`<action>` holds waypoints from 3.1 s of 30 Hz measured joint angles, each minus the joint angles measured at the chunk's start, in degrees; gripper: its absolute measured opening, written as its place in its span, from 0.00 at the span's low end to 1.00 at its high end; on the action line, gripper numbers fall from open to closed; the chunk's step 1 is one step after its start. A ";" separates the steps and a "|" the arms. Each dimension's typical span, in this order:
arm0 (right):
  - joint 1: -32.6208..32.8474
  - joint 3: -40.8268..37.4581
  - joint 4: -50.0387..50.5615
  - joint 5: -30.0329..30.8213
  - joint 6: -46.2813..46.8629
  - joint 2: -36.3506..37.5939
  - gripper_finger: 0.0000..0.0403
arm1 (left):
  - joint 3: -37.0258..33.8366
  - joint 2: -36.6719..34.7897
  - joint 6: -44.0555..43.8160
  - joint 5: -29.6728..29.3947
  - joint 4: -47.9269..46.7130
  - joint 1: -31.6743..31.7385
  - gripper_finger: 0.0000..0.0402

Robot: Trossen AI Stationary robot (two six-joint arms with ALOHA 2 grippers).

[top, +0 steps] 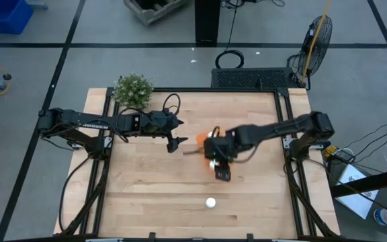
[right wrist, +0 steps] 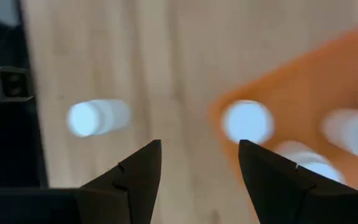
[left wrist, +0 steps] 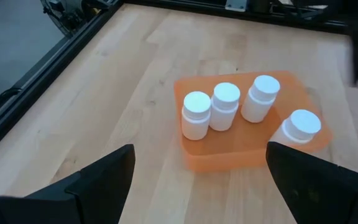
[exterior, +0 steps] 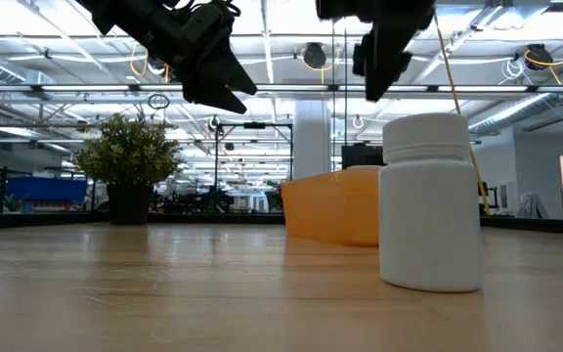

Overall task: Pick and place pill bottles into a basket
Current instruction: Put the white medicine bottle into the orange bin

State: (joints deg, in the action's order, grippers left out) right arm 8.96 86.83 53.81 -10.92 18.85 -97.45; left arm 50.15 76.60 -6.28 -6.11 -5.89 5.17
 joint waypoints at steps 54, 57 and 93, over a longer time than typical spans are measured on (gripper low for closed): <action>19.29 -31.19 -60.08 8.13 -11.21 -1.86 0.49 | 0.00 0.04 -2.46 0.57 -0.72 -0.07 0.91; 19.29 -32.00 -61.51 8.15 -11.75 -1.86 0.49 | -0.02 0.04 -2.47 0.57 -0.71 -0.07 0.91; 17.50 -33.42 -69.30 9.42 -9.63 -3.68 0.36 | -0.07 5.64 0.27 0.46 4.48 -0.05 0.91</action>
State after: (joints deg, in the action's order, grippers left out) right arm 26.46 53.41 -15.49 -1.50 9.22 -101.12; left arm 50.09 82.24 -6.01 -5.65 -1.41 5.12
